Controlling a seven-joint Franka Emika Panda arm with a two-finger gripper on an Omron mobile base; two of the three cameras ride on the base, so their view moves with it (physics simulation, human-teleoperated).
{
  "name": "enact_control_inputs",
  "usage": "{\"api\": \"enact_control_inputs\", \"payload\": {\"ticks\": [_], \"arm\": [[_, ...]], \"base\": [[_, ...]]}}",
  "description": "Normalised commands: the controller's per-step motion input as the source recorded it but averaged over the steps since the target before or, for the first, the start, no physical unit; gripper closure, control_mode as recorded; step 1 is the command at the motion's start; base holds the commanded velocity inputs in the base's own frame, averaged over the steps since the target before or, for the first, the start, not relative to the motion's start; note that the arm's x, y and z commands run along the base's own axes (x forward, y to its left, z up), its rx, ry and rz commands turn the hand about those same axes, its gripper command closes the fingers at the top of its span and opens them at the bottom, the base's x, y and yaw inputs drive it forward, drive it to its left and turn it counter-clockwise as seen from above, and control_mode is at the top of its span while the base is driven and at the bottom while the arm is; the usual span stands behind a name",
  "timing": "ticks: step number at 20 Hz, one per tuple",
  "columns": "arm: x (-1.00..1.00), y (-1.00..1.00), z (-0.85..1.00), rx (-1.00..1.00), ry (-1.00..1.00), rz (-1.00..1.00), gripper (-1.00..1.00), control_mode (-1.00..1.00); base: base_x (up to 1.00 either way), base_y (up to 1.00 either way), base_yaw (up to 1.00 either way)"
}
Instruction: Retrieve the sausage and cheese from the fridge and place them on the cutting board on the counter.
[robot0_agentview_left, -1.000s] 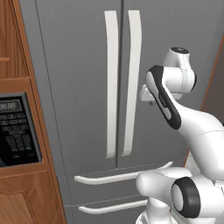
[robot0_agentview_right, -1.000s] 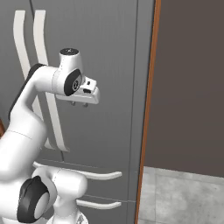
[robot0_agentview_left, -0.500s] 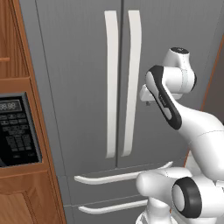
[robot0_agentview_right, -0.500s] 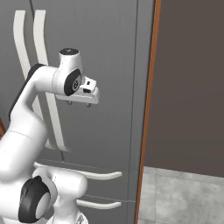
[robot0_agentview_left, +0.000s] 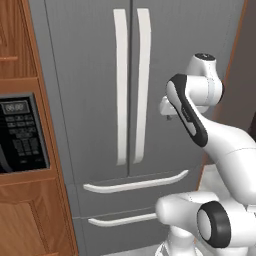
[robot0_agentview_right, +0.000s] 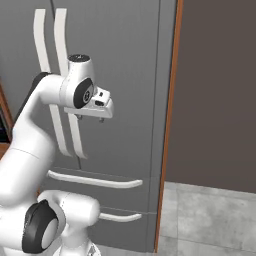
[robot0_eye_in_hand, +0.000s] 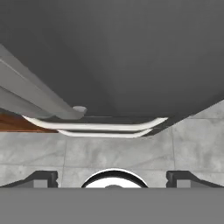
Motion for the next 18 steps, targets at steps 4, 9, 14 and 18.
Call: {"api": "enact_control_inputs", "payload": {"ticks": [4,9,14,18], "arm": [[0.00,0.00,0.00,0.00,0.00,0.00,-1.00,1.00],[0.00,0.00,0.00,0.00,0.00,0.00,-1.00,1.00],[0.00,0.00,0.00,0.00,0.00,0.00,-1.00,1.00],[0.00,0.00,0.00,0.00,0.00,0.00,-1.00,1.00]], "base": [[-0.56,0.00,-0.01],[-0.54,0.00,-0.03],[-0.11,0.00,0.00],[0.00,0.00,0.00]]}}
